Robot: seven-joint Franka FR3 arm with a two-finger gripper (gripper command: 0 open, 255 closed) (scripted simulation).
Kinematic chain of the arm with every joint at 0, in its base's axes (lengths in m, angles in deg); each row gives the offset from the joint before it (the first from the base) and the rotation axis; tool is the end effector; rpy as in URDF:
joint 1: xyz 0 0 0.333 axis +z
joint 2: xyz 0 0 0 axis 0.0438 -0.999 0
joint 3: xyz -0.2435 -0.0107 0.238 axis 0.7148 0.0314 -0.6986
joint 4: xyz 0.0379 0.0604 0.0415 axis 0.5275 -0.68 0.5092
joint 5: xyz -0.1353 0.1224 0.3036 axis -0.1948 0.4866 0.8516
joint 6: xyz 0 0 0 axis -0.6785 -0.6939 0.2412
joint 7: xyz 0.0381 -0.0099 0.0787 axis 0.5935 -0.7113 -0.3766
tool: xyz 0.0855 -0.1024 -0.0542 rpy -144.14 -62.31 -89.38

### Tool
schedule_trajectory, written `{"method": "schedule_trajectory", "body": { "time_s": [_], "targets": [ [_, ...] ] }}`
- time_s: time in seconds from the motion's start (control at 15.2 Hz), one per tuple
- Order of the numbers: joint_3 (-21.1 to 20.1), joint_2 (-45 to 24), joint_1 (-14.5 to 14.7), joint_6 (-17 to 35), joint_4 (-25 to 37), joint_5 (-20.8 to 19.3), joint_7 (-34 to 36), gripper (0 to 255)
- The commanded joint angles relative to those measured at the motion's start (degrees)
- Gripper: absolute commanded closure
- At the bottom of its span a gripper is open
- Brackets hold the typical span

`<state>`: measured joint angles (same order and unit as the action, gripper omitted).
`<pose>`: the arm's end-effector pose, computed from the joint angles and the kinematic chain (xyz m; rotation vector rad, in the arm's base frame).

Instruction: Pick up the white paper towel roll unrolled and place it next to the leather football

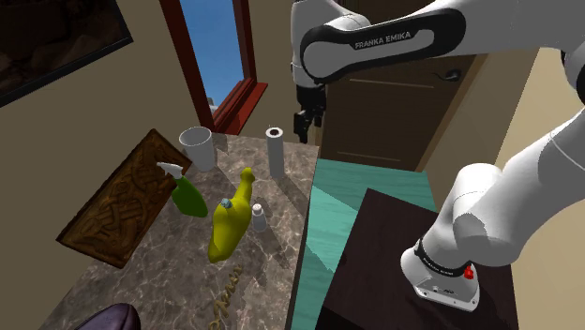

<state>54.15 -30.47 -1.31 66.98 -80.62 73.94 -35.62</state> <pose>0.4161 -0.0645 0.4953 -3.1311 0.0831 0.1116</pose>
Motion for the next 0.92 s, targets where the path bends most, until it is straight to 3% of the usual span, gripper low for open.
{"method": "schedule_trajectory", "body": {
  "time_s": [0.0,0.73,0.86],
  "targets": [
    [0.72,-4.50,0.05,1.17,3.58,0.89,-1.47,0],
    [1.90,-29.64,-1.32,2.89,27.55,7.81,-8.34,0],
    [1.80,-30.75,-1.47,3.48,28.08,8.10,-8.57,0]
  ]
}}
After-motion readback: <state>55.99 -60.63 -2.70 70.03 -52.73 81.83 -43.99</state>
